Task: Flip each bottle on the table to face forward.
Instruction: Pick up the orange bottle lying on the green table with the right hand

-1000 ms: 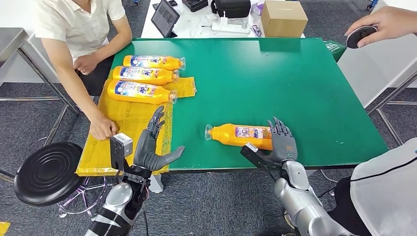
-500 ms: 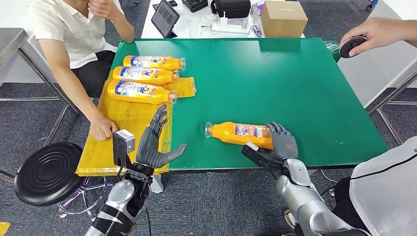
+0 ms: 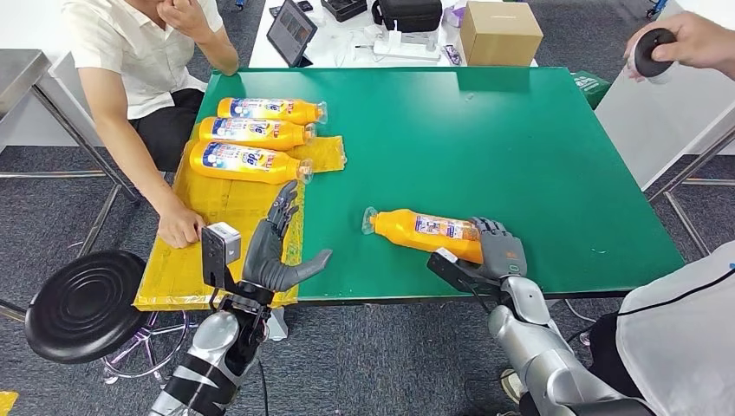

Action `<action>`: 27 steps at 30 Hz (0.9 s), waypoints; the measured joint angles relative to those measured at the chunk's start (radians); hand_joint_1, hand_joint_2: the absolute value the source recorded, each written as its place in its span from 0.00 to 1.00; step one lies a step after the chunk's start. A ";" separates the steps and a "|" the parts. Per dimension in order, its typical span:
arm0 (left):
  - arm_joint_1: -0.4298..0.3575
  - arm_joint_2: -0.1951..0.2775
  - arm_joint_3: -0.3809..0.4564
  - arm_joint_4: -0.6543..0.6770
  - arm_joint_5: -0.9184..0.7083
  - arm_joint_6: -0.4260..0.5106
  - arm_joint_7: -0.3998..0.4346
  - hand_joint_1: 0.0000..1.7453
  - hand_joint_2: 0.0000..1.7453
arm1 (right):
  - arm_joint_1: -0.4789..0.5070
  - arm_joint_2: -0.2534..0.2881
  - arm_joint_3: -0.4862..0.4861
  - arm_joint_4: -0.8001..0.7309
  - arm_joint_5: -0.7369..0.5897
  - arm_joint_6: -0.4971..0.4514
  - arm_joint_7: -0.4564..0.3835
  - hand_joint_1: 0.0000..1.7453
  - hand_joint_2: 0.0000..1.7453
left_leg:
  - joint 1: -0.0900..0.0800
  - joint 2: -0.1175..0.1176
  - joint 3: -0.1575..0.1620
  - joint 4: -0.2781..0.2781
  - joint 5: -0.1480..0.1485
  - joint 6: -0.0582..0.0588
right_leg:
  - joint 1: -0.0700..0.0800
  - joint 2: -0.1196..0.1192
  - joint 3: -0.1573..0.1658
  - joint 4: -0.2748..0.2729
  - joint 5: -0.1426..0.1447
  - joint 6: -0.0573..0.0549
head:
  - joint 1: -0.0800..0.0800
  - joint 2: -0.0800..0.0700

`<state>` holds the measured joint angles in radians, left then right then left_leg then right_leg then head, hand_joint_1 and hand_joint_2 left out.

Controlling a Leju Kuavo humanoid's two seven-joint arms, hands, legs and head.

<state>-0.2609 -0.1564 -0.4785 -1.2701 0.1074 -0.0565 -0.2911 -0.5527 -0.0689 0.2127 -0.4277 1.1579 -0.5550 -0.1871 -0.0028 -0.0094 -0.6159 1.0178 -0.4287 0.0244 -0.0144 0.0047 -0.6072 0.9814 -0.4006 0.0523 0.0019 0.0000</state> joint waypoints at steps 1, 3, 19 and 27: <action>-0.002 0.000 -0.001 0.001 0.002 0.000 0.000 0.00 1.00 | 0.000 0.001 -0.002 0.001 -0.016 -0.001 -0.021 1.00 1.00 | 0.000 0.000 0.000 0.000 0.000 0.000 | 0.000 0.000 0.000 0.000 0.000 0.000 | 0.000 0.000; -0.005 0.000 -0.004 0.005 0.010 0.000 0.001 0.00 1.00 | 0.004 0.006 -0.021 0.003 -0.099 0.004 -0.108 0.99 1.00 | 0.000 0.000 0.000 0.000 0.000 0.000 | 0.000 0.000 0.000 0.000 0.000 0.000 | 0.000 0.000; 0.056 -0.003 -0.002 0.033 0.295 0.027 0.043 0.00 1.00 | 0.254 0.192 -0.213 -0.475 -0.865 0.087 -0.505 0.99 1.00 | 0.001 0.000 -0.004 0.000 0.000 0.000 | 0.000 0.000 -0.003 0.000 -0.001 0.000 | 0.000 0.000; 0.093 -0.001 -0.005 -0.002 0.307 -0.010 0.062 0.00 1.00 | 0.347 0.223 -0.173 -0.658 -0.896 0.110 -0.492 1.00 1.00 | 0.001 0.000 -0.004 0.000 -0.001 0.000 | 0.000 0.000 -0.003 0.000 -0.001 0.000 | 0.000 0.000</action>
<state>-0.1677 -0.1574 -0.4831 -1.2725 0.4143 -0.0667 -0.2288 -0.2059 0.1543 0.0395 -1.0862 0.2623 -0.4445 -0.6786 -0.0022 -0.0095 -0.6194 1.0176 -0.4294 0.0241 -0.0141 0.0049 -0.6098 0.9815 -0.4011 0.0520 0.0020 0.0000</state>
